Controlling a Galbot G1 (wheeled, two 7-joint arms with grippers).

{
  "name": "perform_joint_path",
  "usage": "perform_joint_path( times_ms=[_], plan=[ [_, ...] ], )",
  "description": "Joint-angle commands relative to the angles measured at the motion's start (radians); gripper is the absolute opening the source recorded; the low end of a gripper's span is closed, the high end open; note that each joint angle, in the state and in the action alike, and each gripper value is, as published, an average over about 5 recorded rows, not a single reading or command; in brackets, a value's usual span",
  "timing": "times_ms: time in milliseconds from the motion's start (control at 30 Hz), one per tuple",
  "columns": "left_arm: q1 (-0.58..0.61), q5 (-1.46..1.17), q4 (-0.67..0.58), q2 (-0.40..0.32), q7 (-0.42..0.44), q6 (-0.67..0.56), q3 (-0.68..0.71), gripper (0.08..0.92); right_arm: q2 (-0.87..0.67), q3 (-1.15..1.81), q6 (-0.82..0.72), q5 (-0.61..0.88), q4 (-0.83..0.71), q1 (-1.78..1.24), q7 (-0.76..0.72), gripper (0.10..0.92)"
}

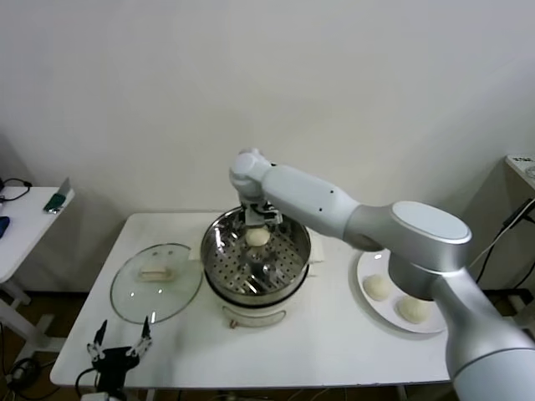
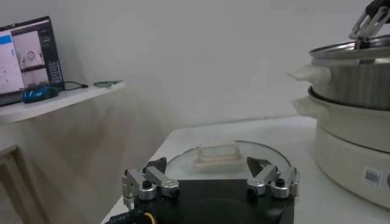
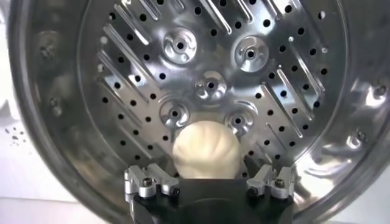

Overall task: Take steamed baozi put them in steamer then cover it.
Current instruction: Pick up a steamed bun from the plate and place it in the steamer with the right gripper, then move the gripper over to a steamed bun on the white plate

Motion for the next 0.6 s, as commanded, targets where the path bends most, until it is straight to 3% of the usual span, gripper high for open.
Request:
perform_joint_path(
  times_ms=[33,167,333,600],
  plan=[
    [0.009,0.015,-0.005,-0.004,-0.004,-0.004,0.002,0.823,-0.128,0.000,-0.096,0.247,0.144,0.139,-0.043,0.823],
    [0.018,0.008,-0.023,-0.017,-0.004,-0.002,0.003,0.823,-0.273,-0.085,-0.238,0.426,0.247,0.264,0.023,0.823],
    [0.029,0.011,-0.034,-0.024,-0.001,-0.009,0.010,0.823,-0.498,-0.334,-0.569,0.742,0.388,0.426,0.118,0.823],
    [0.074,-0.004,-0.061,-0.015,0.003,-0.032,0.017,0.823,-0.774,-0.454,-0.852,0.956,0.475,0.407,0.102,0.823]
  ],
)
